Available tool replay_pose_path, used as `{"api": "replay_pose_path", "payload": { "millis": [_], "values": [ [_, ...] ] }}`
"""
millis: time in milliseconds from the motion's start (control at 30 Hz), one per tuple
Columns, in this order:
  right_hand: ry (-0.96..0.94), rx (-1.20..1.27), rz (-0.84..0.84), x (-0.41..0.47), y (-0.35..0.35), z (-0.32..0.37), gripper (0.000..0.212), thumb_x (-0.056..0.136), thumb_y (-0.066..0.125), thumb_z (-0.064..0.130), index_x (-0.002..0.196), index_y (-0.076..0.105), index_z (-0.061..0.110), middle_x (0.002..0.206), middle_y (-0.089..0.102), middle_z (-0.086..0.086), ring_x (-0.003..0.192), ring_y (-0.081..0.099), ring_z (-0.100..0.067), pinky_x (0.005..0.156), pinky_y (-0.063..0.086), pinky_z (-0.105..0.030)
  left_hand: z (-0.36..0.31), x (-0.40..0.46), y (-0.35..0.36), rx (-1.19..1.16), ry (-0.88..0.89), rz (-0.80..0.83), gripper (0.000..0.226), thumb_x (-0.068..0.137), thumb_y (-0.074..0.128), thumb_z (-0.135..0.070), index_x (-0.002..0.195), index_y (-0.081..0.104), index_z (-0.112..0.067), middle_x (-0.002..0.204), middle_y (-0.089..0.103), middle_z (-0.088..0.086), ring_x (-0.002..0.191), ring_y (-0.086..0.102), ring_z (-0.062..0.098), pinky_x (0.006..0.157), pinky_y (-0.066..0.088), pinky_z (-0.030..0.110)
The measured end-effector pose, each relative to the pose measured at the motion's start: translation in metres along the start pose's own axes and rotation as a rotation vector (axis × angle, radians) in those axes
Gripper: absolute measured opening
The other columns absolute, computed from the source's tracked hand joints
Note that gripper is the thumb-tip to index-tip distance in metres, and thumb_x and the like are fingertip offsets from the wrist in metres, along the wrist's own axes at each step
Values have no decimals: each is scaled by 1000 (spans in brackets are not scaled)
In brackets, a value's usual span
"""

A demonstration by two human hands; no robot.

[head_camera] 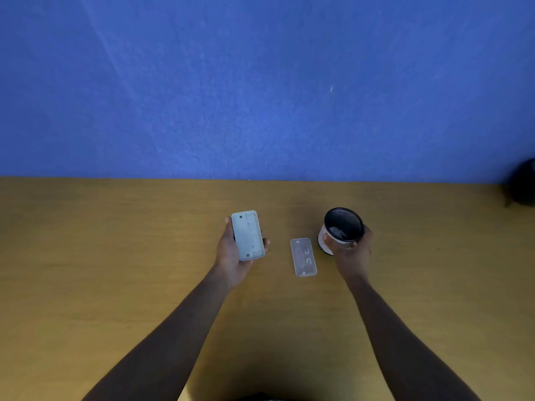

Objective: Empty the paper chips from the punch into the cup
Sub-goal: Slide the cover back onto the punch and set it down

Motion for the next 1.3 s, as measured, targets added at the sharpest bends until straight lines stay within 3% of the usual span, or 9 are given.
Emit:
{"api": "replay_pose_path", "payload": {
  "millis": [133,533,667,767,867,1000,1133,1300],
  "values": [
    [25,-33,-19,14,-8,-13,83,68,86,34,135,36,27,129,57,4,113,58,-17,91,52,-38,3,1,-3,15,1,-16,71,93,37,-62,134,52,-5,102,55,18,83,59,32,63,57,35],
    [27,-98,-45,14,-9,-30,85,74,83,32,140,31,19,134,54,-3,111,53,-16,83,43,-32,9,5,-4,63,-12,-4,73,93,34,-64,135,51,-7,101,57,18,77,67,31,65,58,37],
    [172,-140,-147,-4,-12,-53,87,76,79,35,142,24,23,136,53,-16,119,54,-36,88,50,-46,10,5,-1,45,-6,14,73,94,32,-63,137,48,-5,95,57,16,75,66,31,63,58,37],
    [205,-193,-178,-24,-4,-59,73,82,74,28,141,31,17,137,51,-18,125,48,-38,91,45,-45,15,6,-1,25,-25,13,75,93,33,-63,138,47,-5,93,57,15,74,65,32,62,57,37],
    [152,-275,-158,-37,7,-57,56,86,69,21,134,42,13,132,54,-14,124,46,-34,88,44,-42,22,6,-5,19,-44,-19,75,92,34,-64,137,49,-6,93,58,16,73,66,32,66,57,39],
    [98,-410,-105,-44,22,-51,48,86,67,24,127,49,7,121,59,-13,117,46,-32,85,46,-46,26,4,-6,27,-44,-28,74,93,31,-65,136,50,-7,93,58,15,71,67,32,66,56,38],
    [10,-653,102,-53,50,-46,53,84,67,38,124,53,6,120,59,-14,112,49,-33,91,44,-45,28,0,-10,17,-48,-48,73,93,32,-64,135,51,-6,91,59,15,71,67,32,64,57,38],
    [-51,-836,207,-58,68,-41,61,86,62,44,133,44,9,128,53,-13,118,48,-31,97,42,-44,31,-5,-9,28,-44,-61,70,95,31,-62,132,53,-7,91,60,15,68,67,32,66,56,39]
  ]
}}
Point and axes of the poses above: each hand's wrist, its own x-axis towards the middle knuckle, its own y-axis out of the palm, z = x × y, the point moved 8 cm from there along x, towards the middle knuckle
